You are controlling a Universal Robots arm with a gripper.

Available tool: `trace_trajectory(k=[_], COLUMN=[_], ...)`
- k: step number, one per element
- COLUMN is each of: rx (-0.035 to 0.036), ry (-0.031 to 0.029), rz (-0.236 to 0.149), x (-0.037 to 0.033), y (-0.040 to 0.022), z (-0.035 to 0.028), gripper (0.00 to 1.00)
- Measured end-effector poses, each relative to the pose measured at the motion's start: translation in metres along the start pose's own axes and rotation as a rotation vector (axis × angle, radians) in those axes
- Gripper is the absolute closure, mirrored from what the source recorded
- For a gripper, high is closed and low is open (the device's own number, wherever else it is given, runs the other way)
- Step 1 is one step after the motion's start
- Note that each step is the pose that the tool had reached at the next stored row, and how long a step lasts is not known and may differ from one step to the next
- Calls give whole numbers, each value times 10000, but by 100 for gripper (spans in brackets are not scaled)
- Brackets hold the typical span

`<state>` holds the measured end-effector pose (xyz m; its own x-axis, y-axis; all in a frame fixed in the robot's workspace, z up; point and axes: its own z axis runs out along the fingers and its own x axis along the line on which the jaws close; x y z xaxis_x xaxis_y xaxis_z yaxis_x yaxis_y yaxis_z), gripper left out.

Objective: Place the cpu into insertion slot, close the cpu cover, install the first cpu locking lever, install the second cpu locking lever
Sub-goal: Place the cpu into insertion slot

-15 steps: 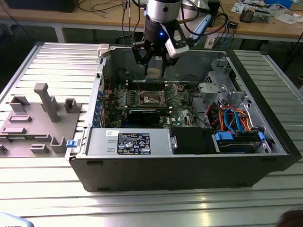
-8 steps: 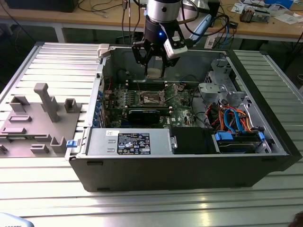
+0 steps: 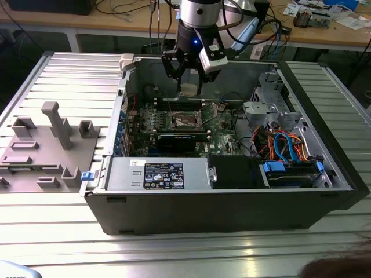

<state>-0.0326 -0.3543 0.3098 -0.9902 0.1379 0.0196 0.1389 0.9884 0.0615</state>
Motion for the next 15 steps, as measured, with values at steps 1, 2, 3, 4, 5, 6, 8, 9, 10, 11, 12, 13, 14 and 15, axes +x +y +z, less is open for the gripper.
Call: trace_trajectory(k=[1,2,3,4,5,6,8,9,10,11,12,13,14,15], rx=[-2,-4,-5,-7,-8,-9,-11,-11,-12,-13,-14,-15,-17,-18], ry=[-6,-10,-13,-18,-24,-26,-31,-34,-37,-40,-43,-45,-49,-53], rz=[107,157,204,295,378,429,509,556,606,648,694,728,803,865], x=[0,0,0,0,0,0,0,0,0,0,0,0,0,0], y=[0,0,0,0,0,0,0,0,0,0,0,0,0,-1], z=[1,1,2,3,4,4,5,5,6,6,7,7,8,9], gripper=[46,46,46,46,46,46,46,46,46,46,46,46,46,46])
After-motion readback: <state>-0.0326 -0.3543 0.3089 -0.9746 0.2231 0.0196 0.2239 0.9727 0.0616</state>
